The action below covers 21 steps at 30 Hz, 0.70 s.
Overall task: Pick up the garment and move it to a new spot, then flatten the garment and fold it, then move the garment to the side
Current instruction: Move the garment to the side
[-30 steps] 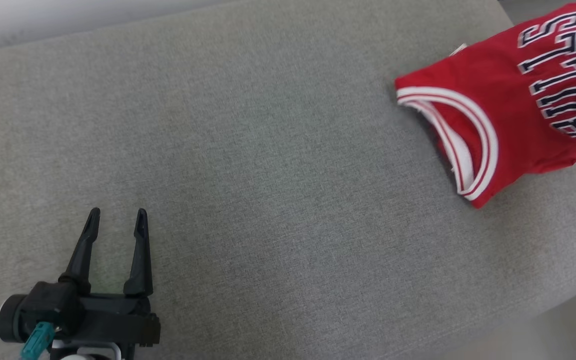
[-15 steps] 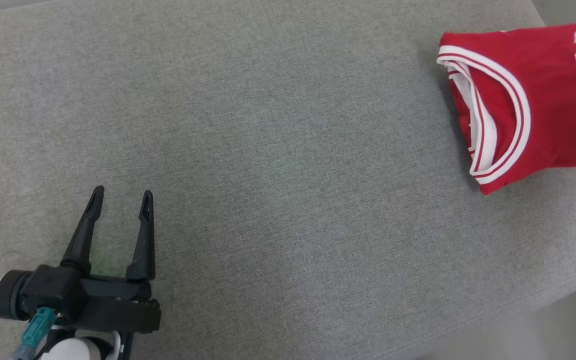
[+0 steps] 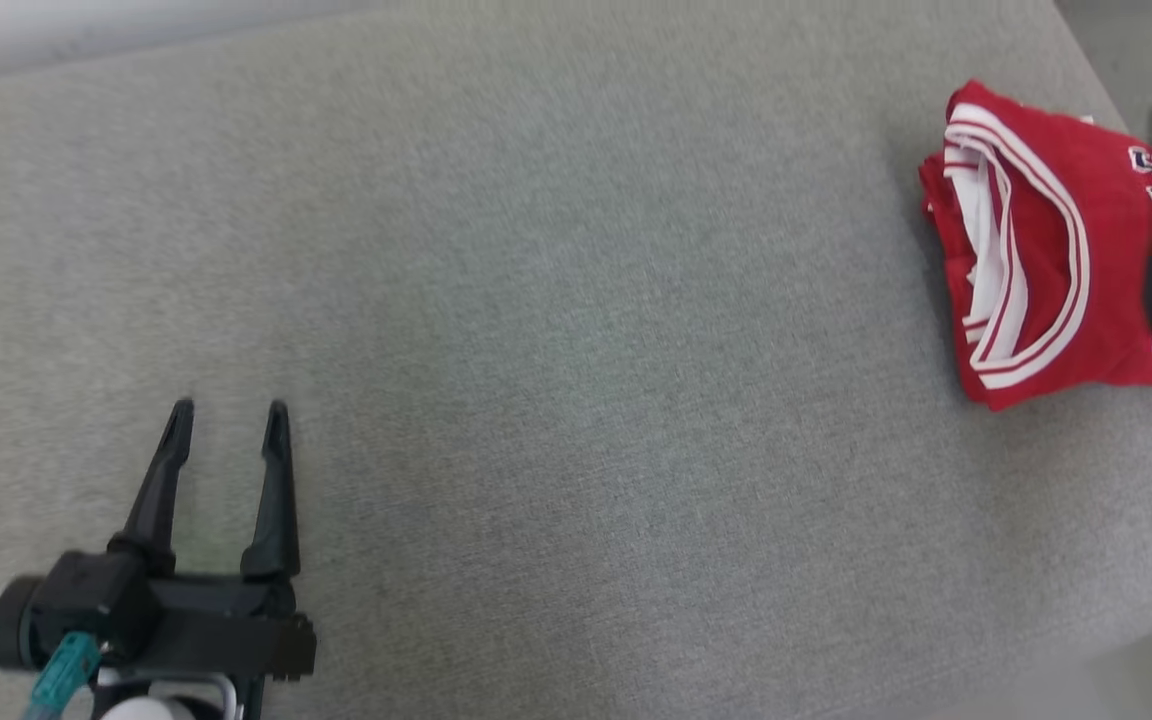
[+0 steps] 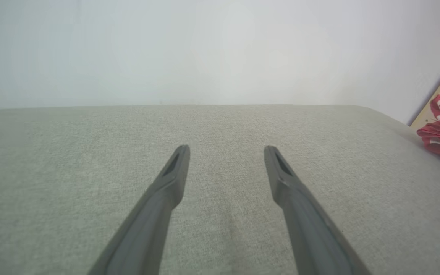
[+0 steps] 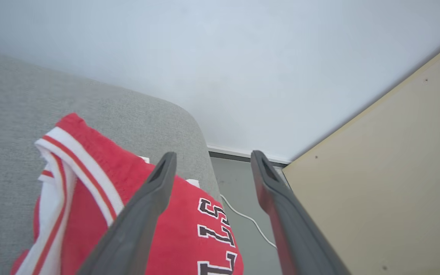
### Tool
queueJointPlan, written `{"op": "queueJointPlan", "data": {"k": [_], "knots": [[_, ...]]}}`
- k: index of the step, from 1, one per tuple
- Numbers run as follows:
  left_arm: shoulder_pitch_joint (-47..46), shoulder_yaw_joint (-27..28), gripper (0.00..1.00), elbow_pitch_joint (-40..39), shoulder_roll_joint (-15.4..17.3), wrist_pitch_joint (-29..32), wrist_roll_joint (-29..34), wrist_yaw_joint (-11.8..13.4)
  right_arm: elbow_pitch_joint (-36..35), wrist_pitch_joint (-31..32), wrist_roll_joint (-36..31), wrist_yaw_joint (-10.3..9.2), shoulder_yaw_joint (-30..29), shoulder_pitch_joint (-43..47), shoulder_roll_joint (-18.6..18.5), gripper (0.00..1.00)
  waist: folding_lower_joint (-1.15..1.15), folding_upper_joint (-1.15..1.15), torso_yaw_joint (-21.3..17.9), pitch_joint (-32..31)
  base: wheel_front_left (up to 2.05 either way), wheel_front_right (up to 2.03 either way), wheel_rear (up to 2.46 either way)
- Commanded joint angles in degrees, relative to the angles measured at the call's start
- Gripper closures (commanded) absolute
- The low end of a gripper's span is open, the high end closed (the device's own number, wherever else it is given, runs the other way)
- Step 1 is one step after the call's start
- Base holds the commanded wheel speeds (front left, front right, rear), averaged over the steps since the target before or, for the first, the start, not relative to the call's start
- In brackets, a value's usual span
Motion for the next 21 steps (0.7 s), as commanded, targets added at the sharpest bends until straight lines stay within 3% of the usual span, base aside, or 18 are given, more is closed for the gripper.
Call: {"op": "queueJointPlan", "data": {"k": [1, 11, 21], "knots": [[1.21, 0.49, 0.0, 0.33, -0.31, -0.03, -0.47, 0.28, -0.5, -1.29, 1.57, -0.19, 0.46, 2.1, 0.75, 0.0, 0.0, -0.01, 2.21, -3.26, 0.0, 0.0, 0.0], [7.28, 2.4, 0.0, 2.52, -1.02, -0.04, -2.22, 1.82, -9.7, -8.14, 10.1, -0.19, 3.32, 16.04, 3.39, 0.0, 0.0, -0.01, 7.23, -12.38, 0.0, 0.0, 0.0], [13.33, 3.3, 0.0, 2.23, -1.15, -0.03, -3.55, 3.23, -23.93, -11.96, 15.11, -0.19, 3.36, 34.49, 9.09, 0.0, 0.0, -0.01, 11.36, -19.26, 0.0, 0.0, 0.0]]}}
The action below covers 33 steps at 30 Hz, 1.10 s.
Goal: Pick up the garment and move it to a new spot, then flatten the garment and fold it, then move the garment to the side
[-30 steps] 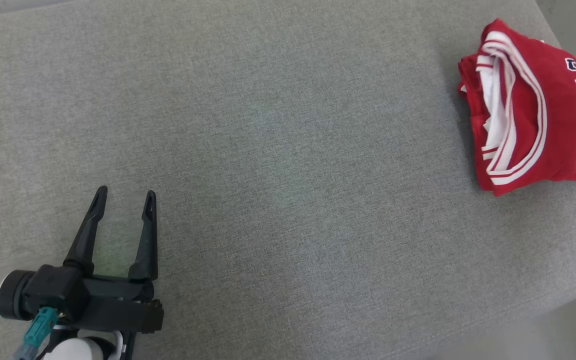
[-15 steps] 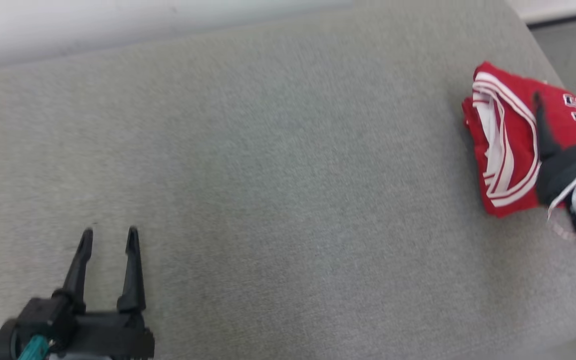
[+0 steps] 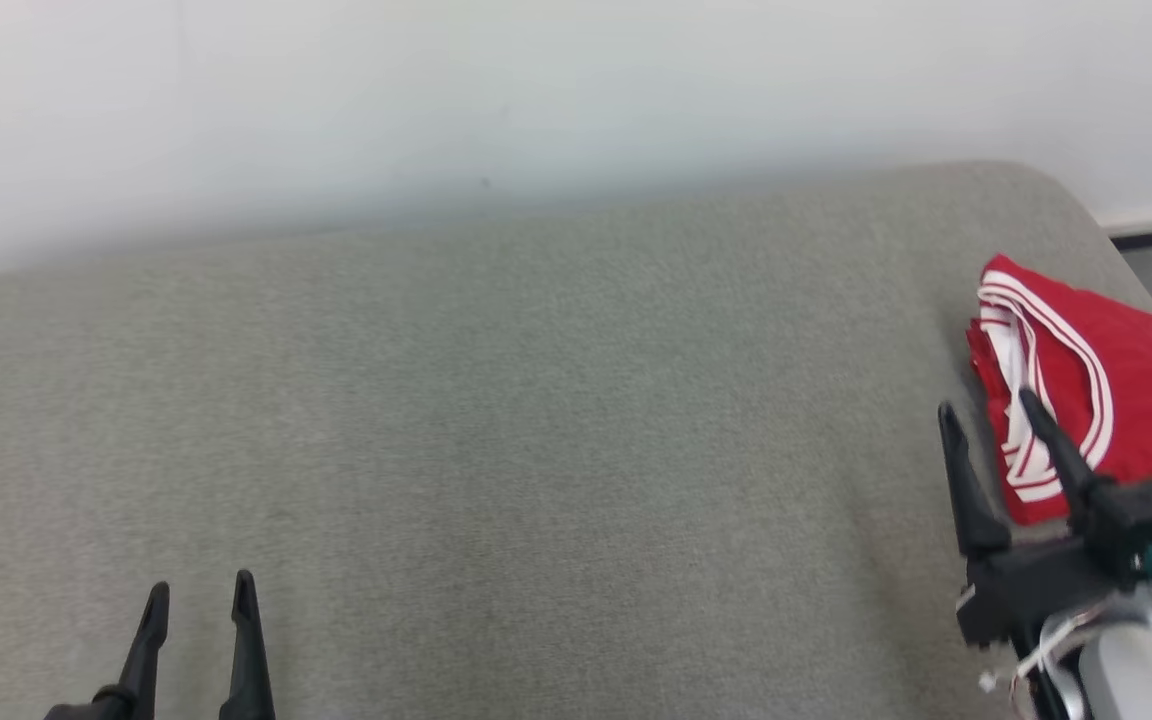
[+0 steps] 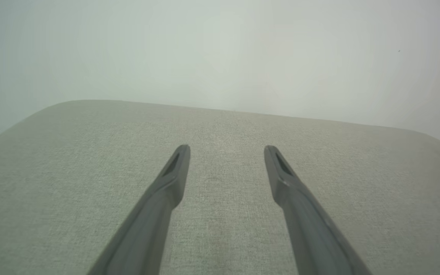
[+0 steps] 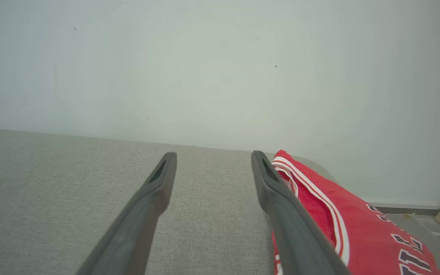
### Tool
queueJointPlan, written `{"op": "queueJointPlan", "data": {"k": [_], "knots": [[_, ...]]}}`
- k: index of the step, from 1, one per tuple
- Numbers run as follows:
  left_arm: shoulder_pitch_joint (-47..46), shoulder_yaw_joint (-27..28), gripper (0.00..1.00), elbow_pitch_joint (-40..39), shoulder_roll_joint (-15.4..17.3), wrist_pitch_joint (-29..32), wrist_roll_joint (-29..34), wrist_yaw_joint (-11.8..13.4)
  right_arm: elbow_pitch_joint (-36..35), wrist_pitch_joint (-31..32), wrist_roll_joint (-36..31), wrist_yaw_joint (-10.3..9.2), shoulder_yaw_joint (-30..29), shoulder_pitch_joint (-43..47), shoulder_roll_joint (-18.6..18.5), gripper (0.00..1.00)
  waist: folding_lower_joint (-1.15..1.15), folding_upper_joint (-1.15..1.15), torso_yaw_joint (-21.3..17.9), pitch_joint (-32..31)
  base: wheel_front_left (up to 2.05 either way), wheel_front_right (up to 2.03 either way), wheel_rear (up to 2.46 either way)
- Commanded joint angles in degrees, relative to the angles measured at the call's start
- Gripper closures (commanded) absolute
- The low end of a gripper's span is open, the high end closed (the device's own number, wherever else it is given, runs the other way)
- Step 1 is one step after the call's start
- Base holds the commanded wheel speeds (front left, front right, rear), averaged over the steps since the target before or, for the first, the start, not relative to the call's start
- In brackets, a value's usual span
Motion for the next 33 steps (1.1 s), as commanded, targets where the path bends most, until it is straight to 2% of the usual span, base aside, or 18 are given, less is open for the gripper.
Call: {"op": "queueJointPlan", "data": {"k": [1, 6, 12, 33], "knots": [[1.0, 0.09, 0.0, -0.17, -0.05, -0.01, -0.25, 0.25, -0.42, -0.37, 0.51, -0.18, -0.44, 1.31, 0.29, 0.0, 0.02, 0.01, 3.27, -3.29, 0.0, 0.0, 0.0], [2.7, -0.29, 0.0, -0.62, -0.03, -0.01, -0.28, 0.69, -3.33, -0.74, 1.06, -0.18, -2.75, 8.29, 5.29, 0.0, 0.02, 0.01, 4.63, -4.12, 0.0, 0.0, 0.0], [4.51, -0.53, 0.0, -0.42, -0.03, -0.01, 0.1, 0.65, -3.47, -0.94, -0.47, -0.18, -1.37, 12.8, 8.82, 0.0, 0.02, 0.01, 5.34, -5.13, 0.0, 0.0, 0.0], [5.13, -2.14, 0.0, -1.27, -0.04, -0.01, -0.72, 1.83, -2.06, -1.03, -1.0, -0.18, -0.08, 14.57, 11.37, 0.0, 0.02, 0.01, 5.4, -6.55, 0.0, 0.0, 0.0]]}}
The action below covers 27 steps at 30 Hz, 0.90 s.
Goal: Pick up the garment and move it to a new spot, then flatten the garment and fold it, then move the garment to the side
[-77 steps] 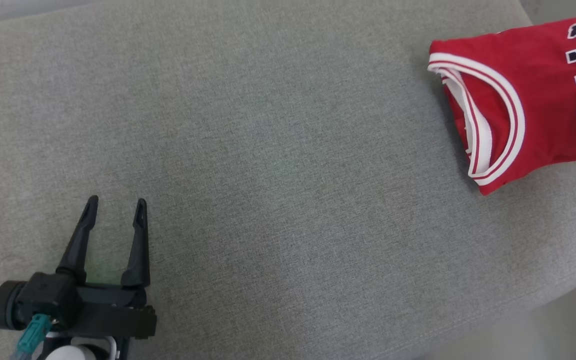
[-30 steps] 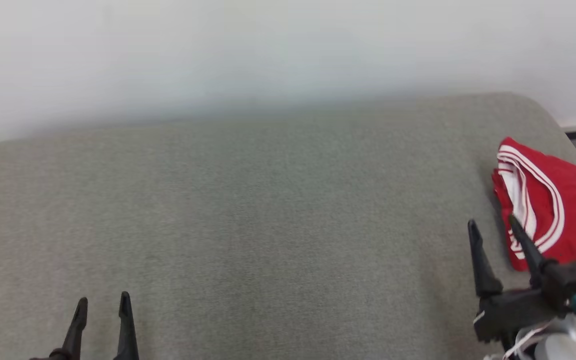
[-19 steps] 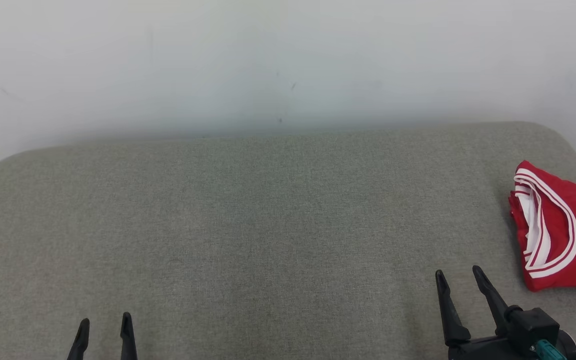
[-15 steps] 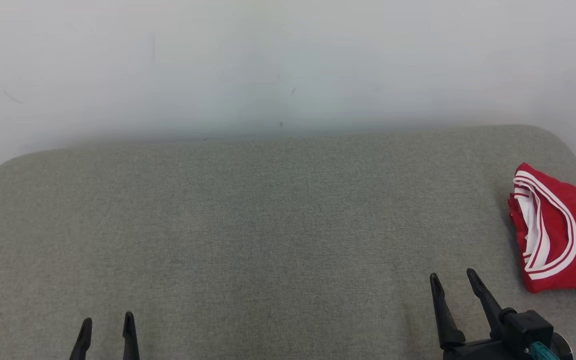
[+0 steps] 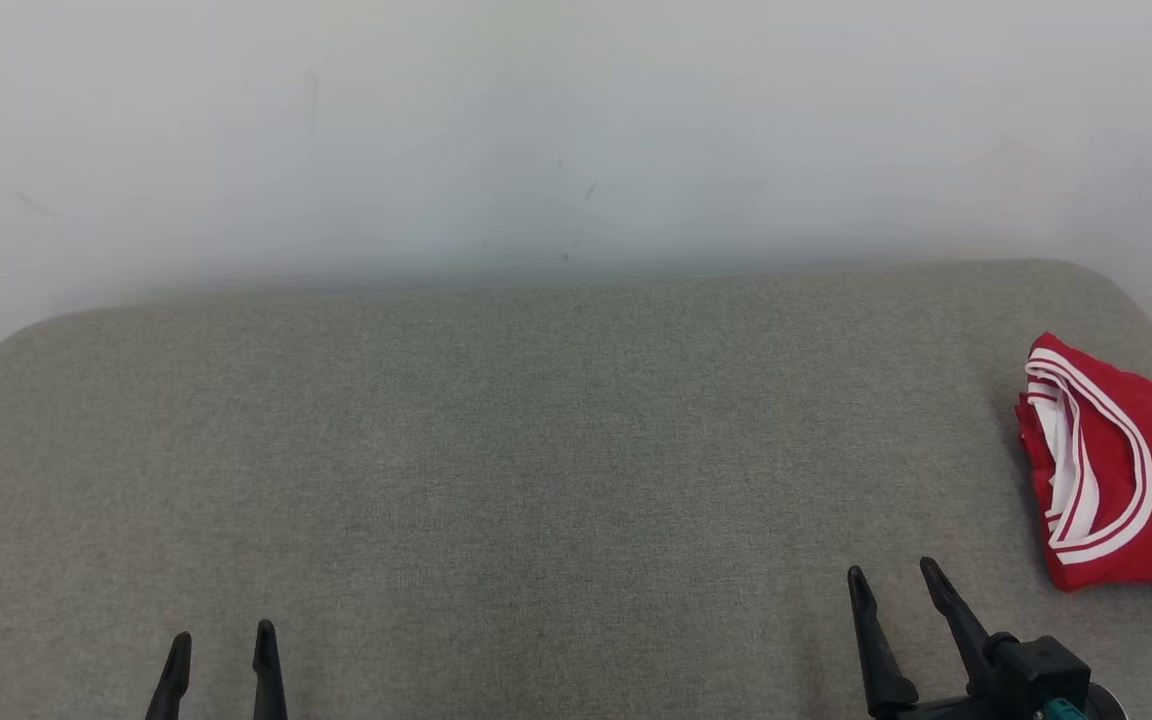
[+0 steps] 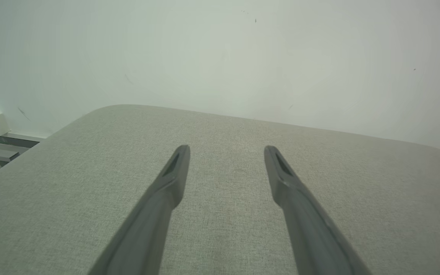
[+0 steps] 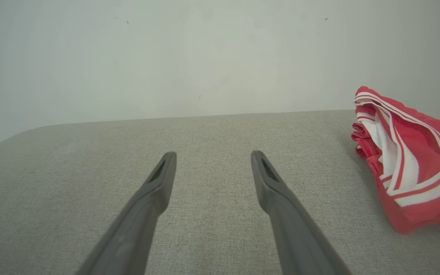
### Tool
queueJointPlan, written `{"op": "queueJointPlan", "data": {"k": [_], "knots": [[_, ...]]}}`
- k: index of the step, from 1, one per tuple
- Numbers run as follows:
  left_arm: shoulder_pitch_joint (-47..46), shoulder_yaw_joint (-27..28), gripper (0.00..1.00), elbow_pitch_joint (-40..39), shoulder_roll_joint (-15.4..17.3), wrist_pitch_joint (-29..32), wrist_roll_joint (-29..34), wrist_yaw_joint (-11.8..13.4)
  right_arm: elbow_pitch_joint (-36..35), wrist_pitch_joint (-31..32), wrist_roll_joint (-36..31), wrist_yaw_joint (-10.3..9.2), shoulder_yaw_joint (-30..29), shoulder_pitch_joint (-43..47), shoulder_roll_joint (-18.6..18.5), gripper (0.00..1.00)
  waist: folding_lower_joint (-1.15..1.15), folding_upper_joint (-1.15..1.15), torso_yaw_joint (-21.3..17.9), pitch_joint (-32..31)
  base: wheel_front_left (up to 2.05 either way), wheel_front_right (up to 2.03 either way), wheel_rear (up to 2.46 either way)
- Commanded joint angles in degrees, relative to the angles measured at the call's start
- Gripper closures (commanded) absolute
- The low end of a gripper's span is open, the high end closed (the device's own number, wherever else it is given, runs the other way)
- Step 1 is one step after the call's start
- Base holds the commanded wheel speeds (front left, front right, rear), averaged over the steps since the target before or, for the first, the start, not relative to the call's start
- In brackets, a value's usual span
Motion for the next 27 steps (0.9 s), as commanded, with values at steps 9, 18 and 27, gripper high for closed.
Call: {"op": "queueJointPlan", "data": {"k": [9, 18, 27], "knots": [[0.14, -0.5, 0.0, -0.27, 0.0, -0.01, -0.13, 0.09, 0.27, -0.34, -0.09, -0.18, -0.12, 0.36, 0.63, 0.0, 0.0, 0.0, 0.01, 0.23, 0.0, 0.0, 0.0], [0.2, -0.8, 0.0, -0.25, 0.0, -0.01, 0.57, 0.28, 0.82, -0.41, 0.29, -0.18, -0.24, 0.82, 0.94, 0.0, 0.0, 0.0, 0.09, 0.34, 0.0, 0.0, 0.0], [0.28, -1.13, 0.0, -0.18, 0.0, -0.01, 0.81, 0.38, 1.38, -0.46, 0.32, -0.18, -0.04, 0.72, 1.33, 0.0, 0.0, 0.0, 0.36, 0.21, 0.0, 0.0, 0.0]]}}
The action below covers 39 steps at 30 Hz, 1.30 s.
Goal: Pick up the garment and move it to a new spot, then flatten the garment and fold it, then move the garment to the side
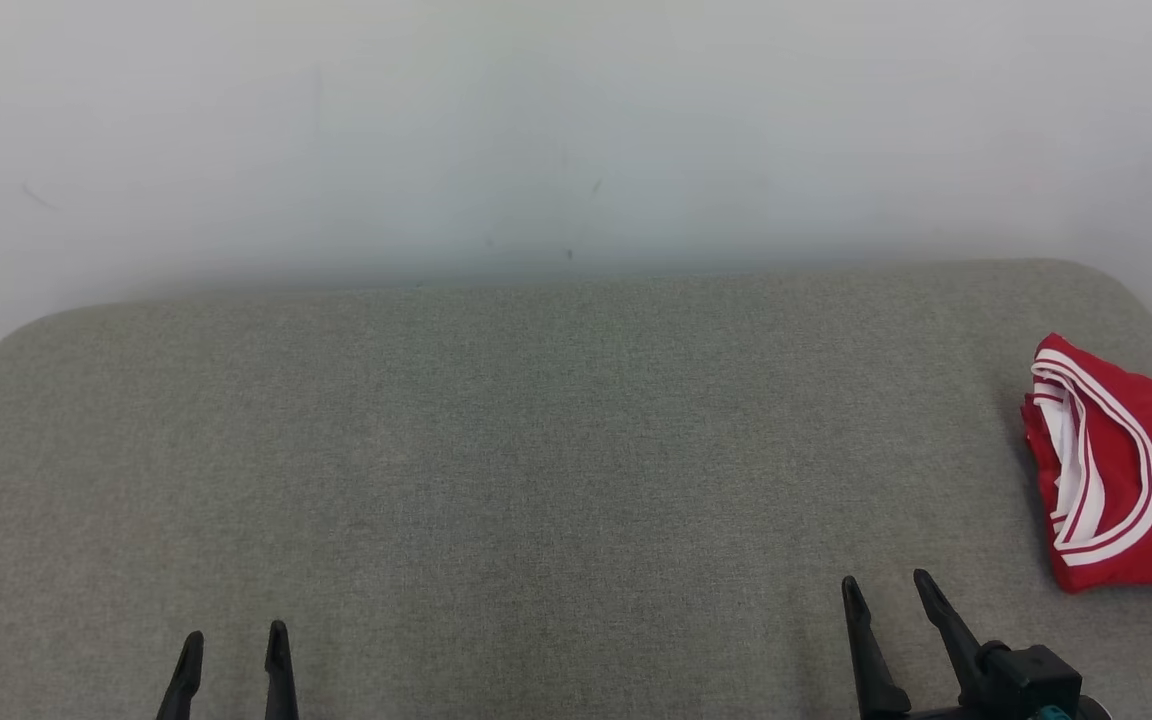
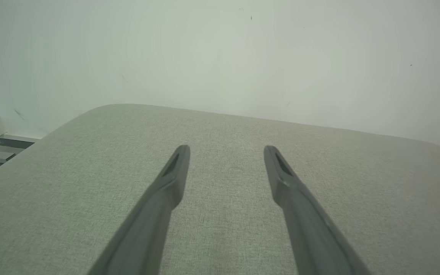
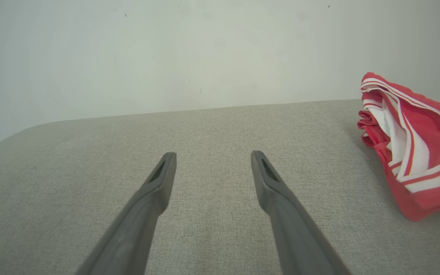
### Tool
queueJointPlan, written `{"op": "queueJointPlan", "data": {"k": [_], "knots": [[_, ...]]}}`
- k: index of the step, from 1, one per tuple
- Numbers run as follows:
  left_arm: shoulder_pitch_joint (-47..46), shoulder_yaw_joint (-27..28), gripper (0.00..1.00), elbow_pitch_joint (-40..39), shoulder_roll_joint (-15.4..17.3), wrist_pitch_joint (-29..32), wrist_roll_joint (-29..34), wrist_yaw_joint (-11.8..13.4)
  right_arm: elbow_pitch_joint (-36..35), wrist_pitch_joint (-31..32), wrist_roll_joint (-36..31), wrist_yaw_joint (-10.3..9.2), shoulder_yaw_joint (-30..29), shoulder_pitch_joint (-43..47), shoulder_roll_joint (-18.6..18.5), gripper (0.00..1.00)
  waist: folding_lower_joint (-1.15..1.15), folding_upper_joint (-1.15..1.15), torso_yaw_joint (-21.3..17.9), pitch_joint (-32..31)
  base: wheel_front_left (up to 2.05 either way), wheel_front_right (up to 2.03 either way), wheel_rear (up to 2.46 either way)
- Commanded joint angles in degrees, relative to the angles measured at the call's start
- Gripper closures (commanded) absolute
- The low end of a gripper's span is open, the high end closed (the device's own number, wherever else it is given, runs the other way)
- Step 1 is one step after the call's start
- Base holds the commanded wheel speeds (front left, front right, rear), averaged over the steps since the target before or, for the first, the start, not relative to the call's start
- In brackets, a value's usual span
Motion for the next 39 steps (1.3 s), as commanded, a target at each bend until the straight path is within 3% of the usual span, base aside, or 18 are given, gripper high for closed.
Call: {"op": "queueJointPlan", "data": {"k": [1, 2, 3, 8, 39], "knots": [[0.28, 0.02, 0.0, -0.1, 0.0, -0.01, 0.22, 0.13, 0.12, -0.28, 0.13, -0.18, 0.07, 0.41, 0.2, 0.0, 0.0, 0.0, 0.03, 0.0, 0.0, 0.0, 0.0], [0.31, -0.04, 0.0, -0.09, 0.0, -0.01, 0.09, 0.14, 0.14, -0.29, 0.14, -0.18, 0.07, 0.37, 0.21, 0.0, 0.0, 0.0, 0.03, 0.01, 0.0, 0.0, 0.0], [-0.01, -0.08, 1.0, 0.01, 0.01, 0.0, -0.04, 0.08, 0.09, 0.0, 0.03, 0.0, 0.01, 0.0, 0.03, 1.0, 0.0, 0.0, 0.03, 0.01, 0.0, 0.0, 0.0], [0.13, -0.18, 1.0, 2.67, -0.3, 0.2, -0.43, 0.13, 2.47, 0.31, 0.5, 0.0, 0.0, 1.23, 0.07, 1.0, 0.0, 0.0, 0.04, 0.03, 0.0, 0.0, 0.0], [-5.16, 1.56, 1.0, 5.09, -0.16, 8.04, -30.33, -2.04, -0.29, 7.96, 30.66, -0.03, -4.24, -1.37, 0.25, 1.0, 0.0, 0.0, -0.03, 0.69, 0.0, 0.0, 0.0]]}}
